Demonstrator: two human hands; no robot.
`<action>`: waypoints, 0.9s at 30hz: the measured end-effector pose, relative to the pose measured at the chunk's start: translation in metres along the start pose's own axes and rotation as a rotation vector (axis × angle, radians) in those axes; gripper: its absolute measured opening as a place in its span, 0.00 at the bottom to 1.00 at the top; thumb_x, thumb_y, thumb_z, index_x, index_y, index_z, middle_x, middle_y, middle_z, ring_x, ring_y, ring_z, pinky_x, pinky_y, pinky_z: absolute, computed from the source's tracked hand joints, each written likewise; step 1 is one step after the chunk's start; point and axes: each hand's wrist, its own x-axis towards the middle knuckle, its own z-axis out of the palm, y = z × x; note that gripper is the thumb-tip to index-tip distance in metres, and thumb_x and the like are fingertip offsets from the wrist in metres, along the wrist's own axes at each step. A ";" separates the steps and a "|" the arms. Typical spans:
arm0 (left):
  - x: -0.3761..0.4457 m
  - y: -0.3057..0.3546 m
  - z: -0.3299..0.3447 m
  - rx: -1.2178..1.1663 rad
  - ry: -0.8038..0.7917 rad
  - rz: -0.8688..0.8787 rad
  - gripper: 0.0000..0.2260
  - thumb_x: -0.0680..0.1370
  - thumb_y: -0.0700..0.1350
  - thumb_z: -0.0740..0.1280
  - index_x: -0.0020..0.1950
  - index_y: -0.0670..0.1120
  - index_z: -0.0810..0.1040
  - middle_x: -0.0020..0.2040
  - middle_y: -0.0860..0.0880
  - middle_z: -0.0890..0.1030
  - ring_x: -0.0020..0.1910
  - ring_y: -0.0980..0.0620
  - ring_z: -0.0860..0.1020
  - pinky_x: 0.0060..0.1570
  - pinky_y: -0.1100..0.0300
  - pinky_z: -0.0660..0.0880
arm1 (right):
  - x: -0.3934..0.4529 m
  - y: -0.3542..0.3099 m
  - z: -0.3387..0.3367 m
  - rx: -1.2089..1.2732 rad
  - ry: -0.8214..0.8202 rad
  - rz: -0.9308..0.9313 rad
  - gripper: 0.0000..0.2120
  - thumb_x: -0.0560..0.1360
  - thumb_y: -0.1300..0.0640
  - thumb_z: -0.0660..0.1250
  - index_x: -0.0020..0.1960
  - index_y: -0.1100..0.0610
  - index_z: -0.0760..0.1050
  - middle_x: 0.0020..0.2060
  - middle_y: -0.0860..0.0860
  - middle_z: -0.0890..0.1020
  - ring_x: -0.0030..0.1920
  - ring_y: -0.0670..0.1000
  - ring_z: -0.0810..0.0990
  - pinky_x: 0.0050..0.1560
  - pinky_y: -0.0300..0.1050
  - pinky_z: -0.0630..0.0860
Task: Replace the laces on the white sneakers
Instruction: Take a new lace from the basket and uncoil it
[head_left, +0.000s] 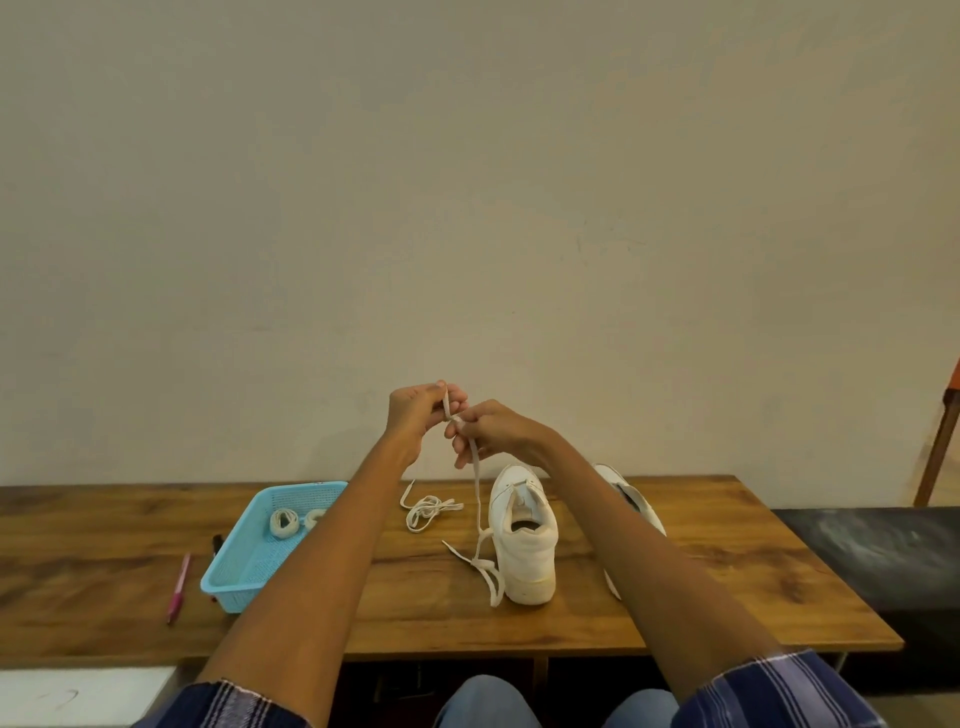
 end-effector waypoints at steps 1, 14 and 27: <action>0.000 -0.002 -0.001 0.043 -0.014 0.013 0.08 0.79 0.37 0.62 0.48 0.35 0.80 0.38 0.44 0.83 0.35 0.52 0.81 0.39 0.66 0.80 | -0.002 -0.001 -0.002 0.013 0.003 -0.007 0.12 0.81 0.62 0.54 0.45 0.58 0.74 0.34 0.51 0.78 0.34 0.49 0.81 0.47 0.44 0.77; -0.006 -0.013 0.000 0.287 -0.317 -0.046 0.13 0.80 0.43 0.62 0.48 0.34 0.81 0.43 0.38 0.84 0.43 0.43 0.83 0.50 0.55 0.80 | -0.004 -0.013 -0.021 0.291 0.239 0.024 0.15 0.82 0.58 0.54 0.39 0.58 0.72 0.27 0.50 0.71 0.26 0.48 0.68 0.34 0.40 0.72; -0.011 -0.005 -0.003 0.232 -0.272 -0.018 0.10 0.79 0.40 0.64 0.43 0.36 0.81 0.32 0.46 0.83 0.31 0.51 0.82 0.41 0.61 0.81 | 0.009 -0.015 -0.016 0.468 0.396 0.077 0.15 0.82 0.55 0.56 0.38 0.57 0.72 0.27 0.49 0.69 0.26 0.47 0.65 0.32 0.40 0.70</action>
